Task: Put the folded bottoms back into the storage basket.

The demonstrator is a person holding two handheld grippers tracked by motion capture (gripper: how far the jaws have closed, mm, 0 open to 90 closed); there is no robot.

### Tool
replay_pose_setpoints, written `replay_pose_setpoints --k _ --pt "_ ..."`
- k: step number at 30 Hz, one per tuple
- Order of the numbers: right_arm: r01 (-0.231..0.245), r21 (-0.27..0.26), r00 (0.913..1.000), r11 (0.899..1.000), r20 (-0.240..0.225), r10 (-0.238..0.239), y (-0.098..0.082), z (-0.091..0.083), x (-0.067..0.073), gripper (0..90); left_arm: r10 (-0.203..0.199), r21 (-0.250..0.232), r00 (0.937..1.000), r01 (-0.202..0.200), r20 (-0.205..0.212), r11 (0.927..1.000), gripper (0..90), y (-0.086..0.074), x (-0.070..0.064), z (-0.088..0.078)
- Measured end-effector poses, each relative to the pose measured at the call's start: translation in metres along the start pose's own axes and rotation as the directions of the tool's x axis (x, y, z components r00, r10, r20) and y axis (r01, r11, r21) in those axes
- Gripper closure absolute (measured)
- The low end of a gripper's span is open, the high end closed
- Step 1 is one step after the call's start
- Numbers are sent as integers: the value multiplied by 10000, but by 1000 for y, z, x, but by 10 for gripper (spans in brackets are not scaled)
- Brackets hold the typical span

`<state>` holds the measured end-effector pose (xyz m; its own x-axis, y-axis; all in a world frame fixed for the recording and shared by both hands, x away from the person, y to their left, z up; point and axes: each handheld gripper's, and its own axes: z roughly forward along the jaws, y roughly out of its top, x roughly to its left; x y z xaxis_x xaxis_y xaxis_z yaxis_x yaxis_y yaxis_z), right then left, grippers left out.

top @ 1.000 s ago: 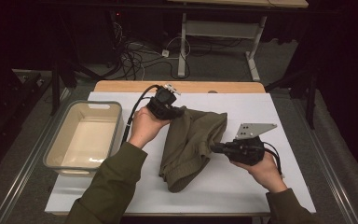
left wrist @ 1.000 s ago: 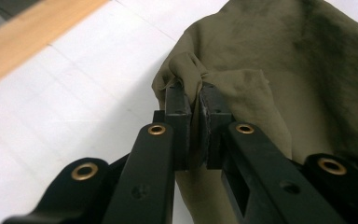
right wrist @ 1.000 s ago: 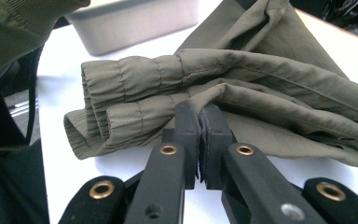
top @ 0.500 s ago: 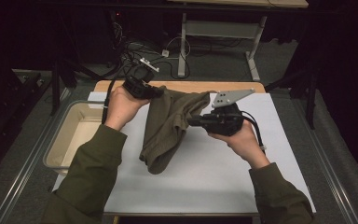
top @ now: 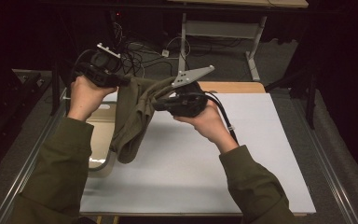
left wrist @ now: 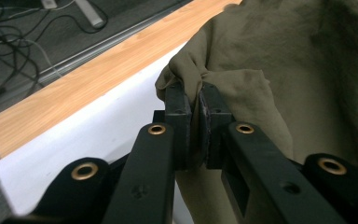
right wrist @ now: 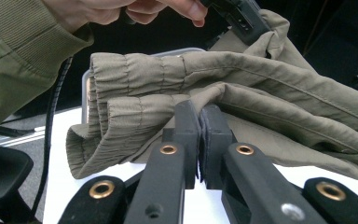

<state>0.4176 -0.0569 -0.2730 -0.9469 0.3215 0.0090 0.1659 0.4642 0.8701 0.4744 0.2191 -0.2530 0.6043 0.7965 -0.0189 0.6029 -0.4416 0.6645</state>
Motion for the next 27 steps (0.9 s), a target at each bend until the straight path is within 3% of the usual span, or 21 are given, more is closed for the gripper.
replay_pose_setpoints --k 15,27 --pt "478 154 9952 9987 -858 -463 44 74 27 882 -866 109 9939 875 -683 9961 831 -48 65 -35" --pt "516 647 9901 9966 -1337 -426 39 140 42 882 -1450 777 9766 1588 -1591 9843 831 -92 108 -25"
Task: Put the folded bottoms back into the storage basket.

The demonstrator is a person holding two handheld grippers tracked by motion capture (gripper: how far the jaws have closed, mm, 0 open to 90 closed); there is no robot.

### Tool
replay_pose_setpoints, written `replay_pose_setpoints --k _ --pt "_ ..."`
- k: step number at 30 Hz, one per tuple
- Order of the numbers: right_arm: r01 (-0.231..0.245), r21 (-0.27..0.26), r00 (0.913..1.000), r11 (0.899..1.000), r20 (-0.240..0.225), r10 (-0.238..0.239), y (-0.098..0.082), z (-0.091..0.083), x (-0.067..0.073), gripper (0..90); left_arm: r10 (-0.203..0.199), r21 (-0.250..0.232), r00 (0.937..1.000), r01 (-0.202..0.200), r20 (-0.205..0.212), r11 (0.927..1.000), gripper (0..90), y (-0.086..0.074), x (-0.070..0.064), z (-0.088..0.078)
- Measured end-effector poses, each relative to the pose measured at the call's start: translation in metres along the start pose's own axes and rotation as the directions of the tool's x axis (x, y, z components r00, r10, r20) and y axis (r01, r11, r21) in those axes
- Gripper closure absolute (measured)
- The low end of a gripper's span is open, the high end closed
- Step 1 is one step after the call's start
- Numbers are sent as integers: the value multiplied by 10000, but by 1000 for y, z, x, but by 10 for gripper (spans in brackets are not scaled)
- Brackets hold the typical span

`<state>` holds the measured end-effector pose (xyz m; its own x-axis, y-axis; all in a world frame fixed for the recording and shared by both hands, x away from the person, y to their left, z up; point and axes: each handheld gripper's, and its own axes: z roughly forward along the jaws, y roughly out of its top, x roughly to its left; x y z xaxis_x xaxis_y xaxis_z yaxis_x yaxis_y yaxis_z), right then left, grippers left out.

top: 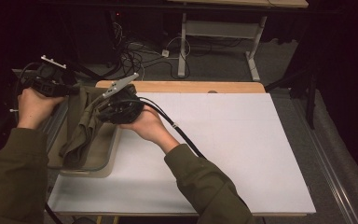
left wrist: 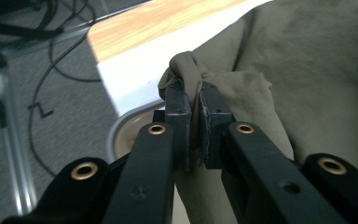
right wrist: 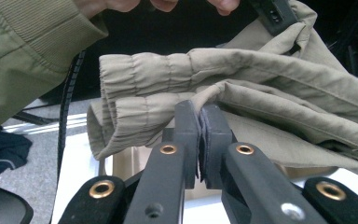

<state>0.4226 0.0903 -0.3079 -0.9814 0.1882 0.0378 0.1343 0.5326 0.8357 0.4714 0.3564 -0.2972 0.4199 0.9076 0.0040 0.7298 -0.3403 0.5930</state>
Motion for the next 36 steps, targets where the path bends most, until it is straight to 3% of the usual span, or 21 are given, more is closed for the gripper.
replay_pose_setpoints --k 5,8,10,14,18,23,28,32,34,35,36 --pt "-113 192 9999 9998 -109 115 -6 19 1 882 -12 236 9994 21 -348 9997 830 -7 11 15" --pt "-71 370 9997 9993 -220 79 -10 30 3 882 201 459 9974 -169 -689 9988 830 -9 13 24" --pt "34 575 9996 9983 -297 -17 -13 38 6 882 148 407 9980 -123 -614 9991 830 -11 13 29" --pt "109 1066 9988 9942 -491 -57 -23 55 14 882 167 809 9978 -116 -635 9967 829 -16 14 42" --pt "116 1255 9977 9920 -679 -31 -30 61 17 881 31 1010 9973 43 -730 9949 828 -18 16 55" --pt "165 1551 9968 9878 -796 -41 -40 64 19 881 7 1813 9965 145 -833 9833 828 -23 18 75" --pt "172 1717 9959 9850 -907 -16 -46 69 21 881 -68 2048 9941 289 -1079 9784 822 -29 20 95" --pt "149 1935 9962 9810 -874 21 -52 74 23 880 -188 1820 9920 416 -1251 9824 759 -31 20 98" --pt "254 2133 9966 9767 -820 -80 -53 75 24 872 -325 1644 9909 540 -1306 9849 668 -32 22 93" --pt "250 2133 9967 9767 -810 -78 -53 75 24 846 -431 1565 9910 629 -1264 9857 598 -32 22 90" --pt "219 2085 9966 9778 -826 -47 -53 73 24 762 -501 1577 9926 673 -1103 9852 543 -32 22 87"
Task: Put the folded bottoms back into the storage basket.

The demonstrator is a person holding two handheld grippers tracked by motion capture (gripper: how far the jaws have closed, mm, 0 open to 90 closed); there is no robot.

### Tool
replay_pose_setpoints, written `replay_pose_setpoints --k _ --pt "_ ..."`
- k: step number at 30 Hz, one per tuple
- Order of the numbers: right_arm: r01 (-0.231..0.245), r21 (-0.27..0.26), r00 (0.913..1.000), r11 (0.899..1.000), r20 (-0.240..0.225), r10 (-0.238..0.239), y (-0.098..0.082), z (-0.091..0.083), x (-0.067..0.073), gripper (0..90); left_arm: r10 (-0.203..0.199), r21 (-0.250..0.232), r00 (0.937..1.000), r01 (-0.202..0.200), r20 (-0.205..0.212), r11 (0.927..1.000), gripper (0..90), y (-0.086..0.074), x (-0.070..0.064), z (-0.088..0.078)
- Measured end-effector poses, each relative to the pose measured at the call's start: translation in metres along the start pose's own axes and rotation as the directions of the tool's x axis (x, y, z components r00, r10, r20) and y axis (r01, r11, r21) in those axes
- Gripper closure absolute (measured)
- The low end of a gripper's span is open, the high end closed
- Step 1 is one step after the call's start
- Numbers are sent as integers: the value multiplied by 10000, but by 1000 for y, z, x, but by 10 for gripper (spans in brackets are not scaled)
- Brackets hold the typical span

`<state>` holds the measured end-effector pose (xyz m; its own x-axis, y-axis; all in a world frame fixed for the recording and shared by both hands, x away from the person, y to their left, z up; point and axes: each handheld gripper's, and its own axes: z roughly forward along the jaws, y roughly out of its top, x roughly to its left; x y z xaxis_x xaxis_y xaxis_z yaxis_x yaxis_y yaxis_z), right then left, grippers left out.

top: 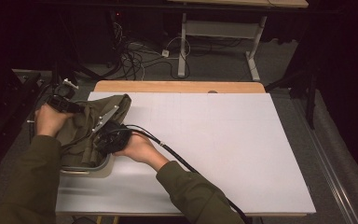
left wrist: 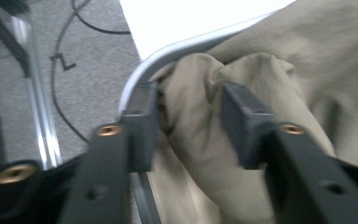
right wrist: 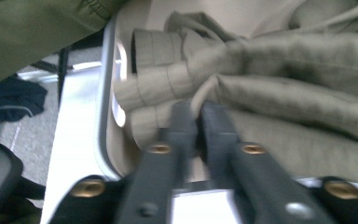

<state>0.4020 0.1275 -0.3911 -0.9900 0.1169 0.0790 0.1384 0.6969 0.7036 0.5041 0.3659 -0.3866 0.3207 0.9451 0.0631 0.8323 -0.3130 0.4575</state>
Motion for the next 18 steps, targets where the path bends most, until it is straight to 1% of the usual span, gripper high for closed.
replay_pose_setpoints --k 1,2,4,6,8,10,12,14,16,18 --pt "-39 -127 10000 9999 -52 38 0 -2 0 691 17 -53 10000 -17 28 10000 497 -1 0 -4" --pt "-54 -231 10000 9997 -20 53 1 -6 1 661 8 -199 10000 -8 5 9998 455 -1 -1 -8" --pt "-112 -463 9998 9989 139 119 2 -15 0 588 -45 -536 9995 61 302 9985 397 -3 -2 -17" --pt "-267 -740 9992 9969 271 288 0 -26 -3 543 -143 -911 9985 191 536 9957 375 -5 -3 -26" --pt "-501 -791 9980 9956 346 530 -4 -35 -9 511 -173 -1187 9967 267 796 9926 345 -6 -6 -34" --pt "-671 -938 9960 9933 531 723 -10 -44 -15 489 -70 -1424 9939 228 1105 9896 345 -7 -12 -39" --pt "-862 -1108 9938 9901 601 932 -16 -53 -21 469 43 -1600 9911 172 1333 9870 344 -7 -20 -44" --pt "-1030 -1048 9909 9891 760 1112 -24 -61 -26 457 217 -1814 9871 76 1587 9834 344 -6 -29 -48" --pt "-1182 -1143 9876 9864 895 1287 -34 -68 -32 442 308 -2007 9830 63 1811 9796 328 -4 -38 -52" --pt "-1285 -1211 9836 9843 1111 1421 -44 -75 -36 429 413 -2198 9766 62 2109 9755 313 -2 -47 -54"
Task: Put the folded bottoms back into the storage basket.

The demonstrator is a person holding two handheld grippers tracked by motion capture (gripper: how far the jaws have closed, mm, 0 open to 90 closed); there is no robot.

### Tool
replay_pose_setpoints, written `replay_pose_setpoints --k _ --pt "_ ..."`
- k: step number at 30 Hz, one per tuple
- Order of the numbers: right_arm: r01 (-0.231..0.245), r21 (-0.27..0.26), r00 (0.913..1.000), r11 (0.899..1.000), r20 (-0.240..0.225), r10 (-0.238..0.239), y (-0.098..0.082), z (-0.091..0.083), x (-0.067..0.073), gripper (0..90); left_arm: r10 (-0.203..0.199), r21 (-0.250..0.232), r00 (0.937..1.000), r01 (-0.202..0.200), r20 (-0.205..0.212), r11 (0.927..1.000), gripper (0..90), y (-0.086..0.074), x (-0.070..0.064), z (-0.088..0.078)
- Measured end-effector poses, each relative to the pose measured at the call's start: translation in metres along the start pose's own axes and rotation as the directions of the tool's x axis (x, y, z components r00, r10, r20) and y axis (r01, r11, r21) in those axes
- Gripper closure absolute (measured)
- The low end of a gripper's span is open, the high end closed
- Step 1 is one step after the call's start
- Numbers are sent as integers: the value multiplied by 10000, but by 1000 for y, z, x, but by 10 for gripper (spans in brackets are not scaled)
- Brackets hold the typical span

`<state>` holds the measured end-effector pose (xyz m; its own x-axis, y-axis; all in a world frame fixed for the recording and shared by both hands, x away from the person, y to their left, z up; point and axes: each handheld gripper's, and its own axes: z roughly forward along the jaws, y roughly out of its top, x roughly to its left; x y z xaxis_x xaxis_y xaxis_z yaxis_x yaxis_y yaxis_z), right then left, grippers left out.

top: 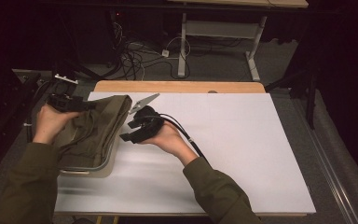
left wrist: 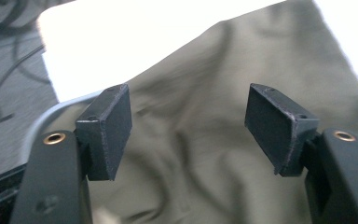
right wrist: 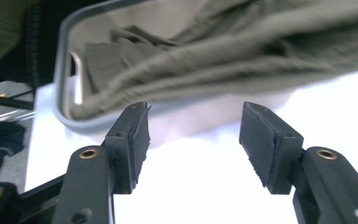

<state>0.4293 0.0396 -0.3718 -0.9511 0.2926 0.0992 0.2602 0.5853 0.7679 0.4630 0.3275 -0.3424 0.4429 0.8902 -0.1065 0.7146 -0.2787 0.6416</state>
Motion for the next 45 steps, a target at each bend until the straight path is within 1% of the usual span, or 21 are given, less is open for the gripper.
replay_pose_setpoints --k 2,5,9,13,16,18,19,21,23,25,28,29,32,34,35,36,38,40,41,43,45 --pt "-169 63 9997 9998 148 168 -8 -6 -6 410 103 9 9997 -103 235 9999 268 3 -9 3" --pt "-356 29 9986 9994 402 355 -22 -16 -14 397 279 -51 9984 -277 493 9996 238 7 -23 10" --pt "-578 84 9956 9983 748 570 -41 -28 -24 384 475 -124 9967 -468 662 9988 222 14 -40 19" --pt "-781 221 9912 9967 1084 753 -60 -39 -33 380 755 -182 9946 -743 709 9971 219 24 -58 27" --pt "-1019 98 9872 9947 1243 999 -74 -49 -39 380 926 -89 9946 -922 480 9957 186 32 -71 36" --pt "-1167 0 9847 9932 1301 1157 -82 -54 -43 380 929 -34 9951 -928 345 9957 183 35 -77 43" --pt "-1265 -46 9831 9920 1329 1260 -85 -57 -45 380 941 78 9955 -942 125 9955 157 36 -79 47" --pt "-1374 -132 9806 9904 1391 1379 -91 -61 -47 380 1028 318 9930 -1011 -589 9944 143 37 -84 56" --pt "-1446 -189 9791 9893 1414 1459 -96 -65 -49 380 1037 606 9921 -995 -701 9932 138 37 -85 64" --pt "-1505 -217 9780 9884 1429 1520 -101 -67 -51 380 1137 862 9886 -1053 -988 9907 134 36 -86 71" --pt "-1627 -177 9756 9865 1464 1636 -106 -69 -52 380 1051 978 9890 -950 -1038 9907 138 34 -86 78" --pt "-1581 -181 9760 9873 1489 1590 -108 -69 -53 380 1062 1039 9887 -952 -1060 9900 139 34 -85 79" --pt "-1695 -83 9743 9855 1490 1689 -112 -70 -54 380 1101 1207 9862 -952 -1237 9881 145 32 -86 84" --pt "-1715 -129 9739 9851 1483 1715 -115 -70 -53 381 1146 1196 9842 -987 -1347 9879 163 31 -87 86" --pt "-1747 -107 9733 9846 1491 1743 -117 -70 -53 380 1151 1196 9826 -979 -1459 9880 183 31 -88 86" --pt "-1739 -76 9733 9847 1511 1730 -119 -71 -53 380 1181 1184 9824 -1013 -1449 9878 210 31 -88 86" --pt "-1849 1 9713 9828 1522 1827 -125 -72 -53 380 1108 1136 9839 -952 -1402 9890 293 30 -87 85" --pt "-1877 127 9701 9822 1593 1833 -132 -75 -52 381 1000 1071 9878 -873 -1194 9904 366 28 -84 83" --pt "-1854 69 9705 9826 1582 1820 -136 -77 -52 382 939 1023 9887 -821 -1167 9914 405 27 -83 82" --pt "-1978 164 9676 9801 1631 1925 -144 -82 -51 381 815 1007 9923 -720 -937 9923 461 26 -79 81" --pt "-1988 157 9663 9799 1698 1933 -155 -88 -51 381 646 909 9957 -585 -658 9941 512 25 -75 78"
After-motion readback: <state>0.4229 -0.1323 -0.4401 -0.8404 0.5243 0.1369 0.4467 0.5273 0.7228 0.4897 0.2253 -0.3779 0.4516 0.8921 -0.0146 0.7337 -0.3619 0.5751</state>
